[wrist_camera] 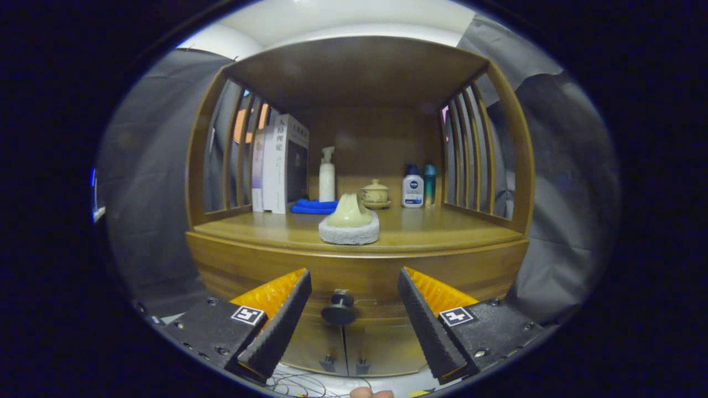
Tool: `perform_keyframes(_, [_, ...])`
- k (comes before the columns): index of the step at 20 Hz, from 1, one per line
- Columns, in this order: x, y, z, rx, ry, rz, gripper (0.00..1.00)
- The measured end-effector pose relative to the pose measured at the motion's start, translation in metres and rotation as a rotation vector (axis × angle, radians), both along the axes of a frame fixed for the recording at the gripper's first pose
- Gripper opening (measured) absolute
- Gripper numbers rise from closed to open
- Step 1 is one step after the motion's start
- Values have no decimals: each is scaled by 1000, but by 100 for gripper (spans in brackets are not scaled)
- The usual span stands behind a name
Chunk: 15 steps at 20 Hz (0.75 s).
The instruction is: Pull open the drawer, take out the items inside it, and place them on the countertop above the cabinet.
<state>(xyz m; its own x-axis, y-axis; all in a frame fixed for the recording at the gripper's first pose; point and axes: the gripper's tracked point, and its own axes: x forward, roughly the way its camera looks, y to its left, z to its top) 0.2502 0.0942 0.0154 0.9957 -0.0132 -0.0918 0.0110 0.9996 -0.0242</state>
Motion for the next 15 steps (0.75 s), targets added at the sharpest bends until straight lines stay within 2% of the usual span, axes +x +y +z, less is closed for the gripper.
perform_keyframes(2, [-47,-10,6,-15,-17,35,100])
perform_keyframes(6, [-143,-45,3,-20,-33,40,100])
perform_keyframes(9, [-198,-65,4,-14,-78,56,100])
perform_keyframes(11, [-218,-77,7,-69,-129,48,100])
perform_keyframes(15, [-229,-63,19,-52,-151,110,100])
